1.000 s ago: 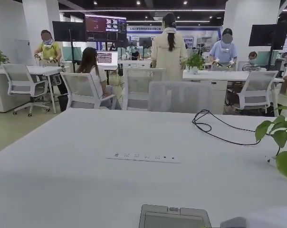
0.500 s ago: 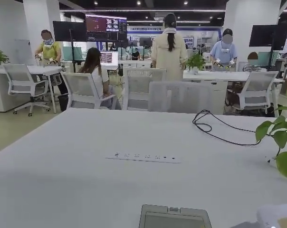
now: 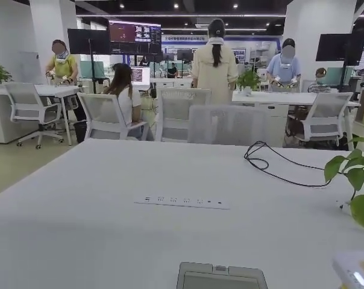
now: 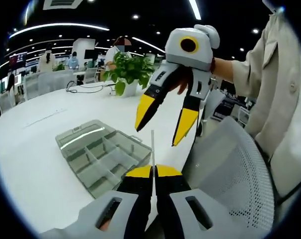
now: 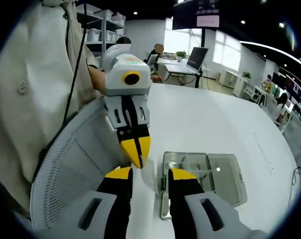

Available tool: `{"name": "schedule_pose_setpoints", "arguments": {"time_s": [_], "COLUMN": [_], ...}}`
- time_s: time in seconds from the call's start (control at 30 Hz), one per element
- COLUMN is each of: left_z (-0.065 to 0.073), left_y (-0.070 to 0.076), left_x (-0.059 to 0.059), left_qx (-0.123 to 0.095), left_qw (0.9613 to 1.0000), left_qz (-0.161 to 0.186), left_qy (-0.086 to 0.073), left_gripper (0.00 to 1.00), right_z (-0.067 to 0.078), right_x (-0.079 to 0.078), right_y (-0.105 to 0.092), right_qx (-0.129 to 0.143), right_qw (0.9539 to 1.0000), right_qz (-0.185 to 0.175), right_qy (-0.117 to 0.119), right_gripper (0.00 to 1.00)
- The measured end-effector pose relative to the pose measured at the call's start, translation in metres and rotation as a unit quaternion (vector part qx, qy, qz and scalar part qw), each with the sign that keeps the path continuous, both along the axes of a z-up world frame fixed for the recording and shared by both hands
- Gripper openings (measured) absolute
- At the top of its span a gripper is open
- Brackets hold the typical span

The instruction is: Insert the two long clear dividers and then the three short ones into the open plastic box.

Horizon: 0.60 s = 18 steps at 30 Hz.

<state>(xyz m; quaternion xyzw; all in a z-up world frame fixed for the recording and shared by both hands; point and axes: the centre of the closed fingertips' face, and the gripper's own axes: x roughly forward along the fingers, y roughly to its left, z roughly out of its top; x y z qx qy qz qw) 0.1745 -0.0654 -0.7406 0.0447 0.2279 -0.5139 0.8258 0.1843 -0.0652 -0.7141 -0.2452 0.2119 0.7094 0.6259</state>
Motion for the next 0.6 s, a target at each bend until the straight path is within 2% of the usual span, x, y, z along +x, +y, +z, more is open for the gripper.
{"name": "schedule_pose_setpoints", "arguments": {"time_s": [0.1, 0.17, 0.33, 0.4, 0.6], "left_z": [0.003, 0.004, 0.004, 0.006, 0.013], "left_y": [-0.006, -0.008, -0.011, -0.013, -0.019], "left_x": [-0.007, -0.01, -0.017, -0.02, -0.027], "left_qx": [-0.012, -0.009, -0.008, -0.015, -0.027], "left_qw": [0.9997, 0.9991, 0.9977, 0.9969, 0.994], "left_qz": [-0.023, -0.039, -0.064, -0.074, -0.101], "left_qy": [-0.003, -0.013, -0.02, -0.02, -0.035], "left_gripper": [0.0, 0.0, 0.0, 0.0, 0.0], "right_z": [0.0, -0.001, 0.001, 0.001, -0.001], "right_x": [-0.007, -0.011, -0.026, -0.032, -0.041], "right_y": [-0.001, -0.003, -0.004, -0.005, -0.006], "right_qx": [-0.001, -0.001, 0.005, 0.002, 0.0], "right_qw": [0.9998, 0.9994, 0.9972, 0.9958, 0.9941], "right_qz": [0.015, 0.028, 0.049, 0.061, 0.074], "right_qy": [0.015, 0.019, 0.056, 0.068, 0.079], "right_gripper": [0.27, 0.24, 0.17, 0.17, 0.12]}}
